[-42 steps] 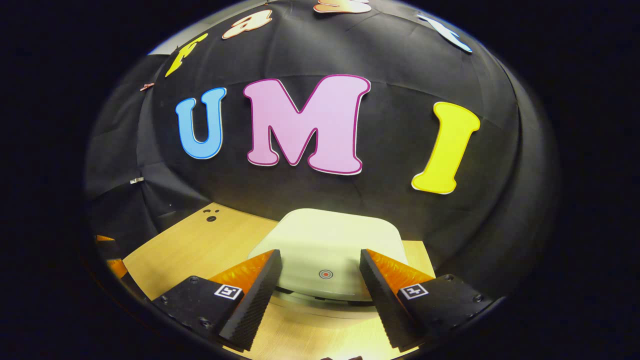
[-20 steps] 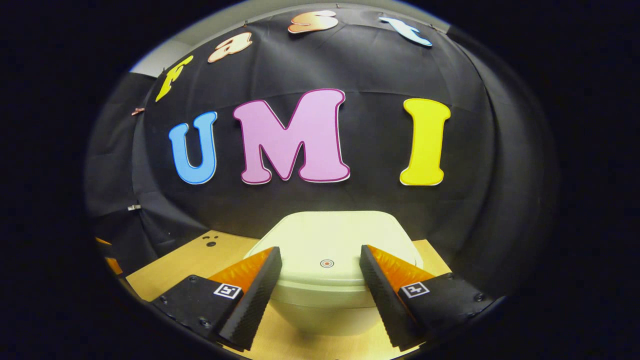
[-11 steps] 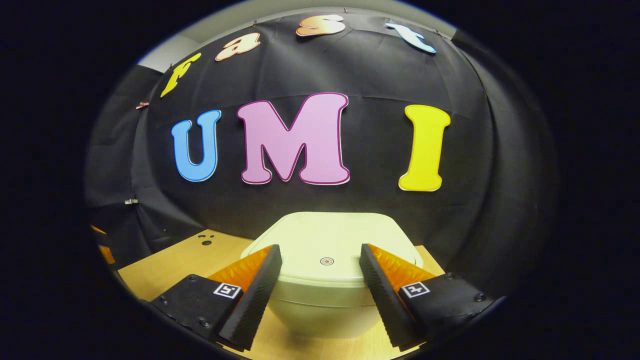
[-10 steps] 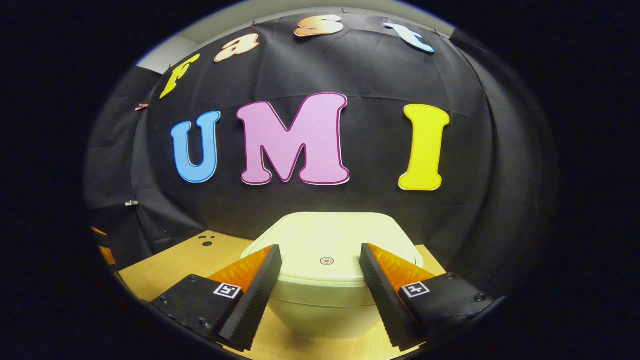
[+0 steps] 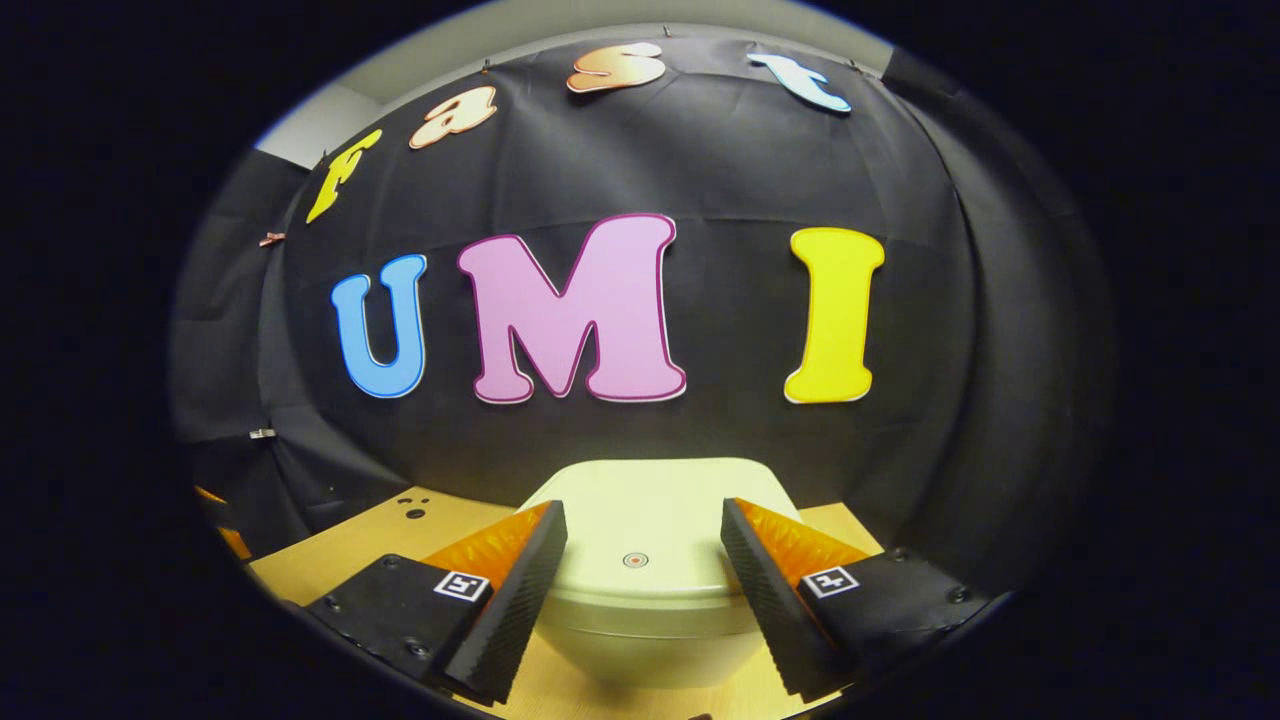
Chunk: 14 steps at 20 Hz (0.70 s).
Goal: Press the lid of the desktop garbage bin to open it, pick up the crumpled paper on the desktop and throw it into the bin, then pick up the pop can on the desktop and drop it into the bin, and finally close the garbage bin lid.
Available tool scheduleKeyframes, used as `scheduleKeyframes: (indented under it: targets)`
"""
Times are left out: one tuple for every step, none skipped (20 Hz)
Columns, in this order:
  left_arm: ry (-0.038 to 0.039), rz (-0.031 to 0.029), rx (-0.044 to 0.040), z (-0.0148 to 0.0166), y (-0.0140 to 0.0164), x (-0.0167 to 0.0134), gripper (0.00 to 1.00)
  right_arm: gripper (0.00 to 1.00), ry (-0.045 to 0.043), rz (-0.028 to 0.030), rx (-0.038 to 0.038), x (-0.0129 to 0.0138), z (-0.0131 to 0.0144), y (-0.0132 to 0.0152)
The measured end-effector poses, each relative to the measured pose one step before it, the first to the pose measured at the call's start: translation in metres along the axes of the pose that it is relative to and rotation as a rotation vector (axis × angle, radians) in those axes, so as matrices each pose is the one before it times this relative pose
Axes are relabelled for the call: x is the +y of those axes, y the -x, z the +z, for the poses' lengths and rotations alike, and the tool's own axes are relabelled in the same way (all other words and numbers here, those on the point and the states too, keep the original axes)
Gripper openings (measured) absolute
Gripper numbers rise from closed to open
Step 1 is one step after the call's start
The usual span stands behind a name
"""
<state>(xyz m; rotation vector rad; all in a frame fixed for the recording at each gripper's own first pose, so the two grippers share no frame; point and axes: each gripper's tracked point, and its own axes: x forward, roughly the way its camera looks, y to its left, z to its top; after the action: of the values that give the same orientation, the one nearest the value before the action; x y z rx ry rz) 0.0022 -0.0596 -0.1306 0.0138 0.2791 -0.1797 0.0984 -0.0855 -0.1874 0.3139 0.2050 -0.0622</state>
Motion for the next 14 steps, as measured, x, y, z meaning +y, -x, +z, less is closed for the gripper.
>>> scheduleKeyframes:
  targets:
    - [-0.00172,-0.00083,-0.00080,0.00066,-0.00044,-0.00025,0.96,0.98,0.01442,0.00728,-0.00104,0.00262,0.00330,0.00228]
    - [-0.00130,-0.00145,-0.00112,0.00040,-0.00098,-0.00052,0.96,0.98,0.01456,0.00915,-0.00375,0.00320,0.00256,0.00181]
    - [0.00014,-0.00283,-0.00198,0.00131,-0.00061,-0.00030,0.96,0.98,0.01213,0.00846,-0.00305,0.00396,0.00316,0.00306]
    - [0.00055,-0.00337,-0.00126,0.00025,-0.00094,-0.00154,0.96,0.98,0.01269,0.00837,-0.00068,0.00424,0.00164,0.00354]
    - [0.00003,-0.00195,-0.00303,0.00135,-0.00066,-0.00118,0.96,0.99,0.01067,0.00868,-0.00445,0.00383,0.00209,0.00457]
    - [0.00002,-0.00297,-0.00209,0.00064,-0.00154,-0.00119,0.96,0.99,0.00393,0.00946,-0.00507,0.00412,0.00349,0.00385]
    - [0.00011,-0.00296,-0.00193,0.00106,-0.00080,-0.00043,0.96,0.99,-0.00366,0.00708,-0.00600,0.00344,0.00348,0.00431]
    - [-0.00006,-0.00295,-0.00308,0.00106,-0.00091,-0.00099,0.96,0.98,-0.00739,0.00858,-0.00347,0.00466,0.00267,0.00457]
    - [0.00036,-0.00404,-0.00153,0.00127,-0.00101,-0.00085,0.96,0.98,-0.00833,0.00991,-0.00280,0.00449,0.00225,0.00497]
    - [-0.00010,-0.00369,-0.00228,-0.00023,-0.00158,-0.00142,0.96,0.98,-0.00897,0.00735,0.00026,0.00323,0.00102,0.00471]
    - [-0.00093,-0.00386,-0.00242,0.00127,-0.00131,-0.00135,0.96,0.98,-0.01087,0.01095,0.00001,0.00414,0.00157,0.00500]
    - [-0.00171,-0.00413,-0.00328,0.00160,-0.00085,-0.00106,0.96,0.98,-0.00822,0.00661,-0.00371,0.00284,0.00201,0.00476]
    - [-0.00236,-0.00442,-0.00314,0.00230,-0.00161,-0.00203,0.96,0.98,-0.00565,0.00430,-0.00223,0.00179,0.00115,0.00389]
    - [-0.00297,-0.00402,-0.00394,0.00086,-0.00123,-0.00127,0.96,0.98,-0.00758,0.00474,-0.00398,0.00205,0.00216,0.00434]
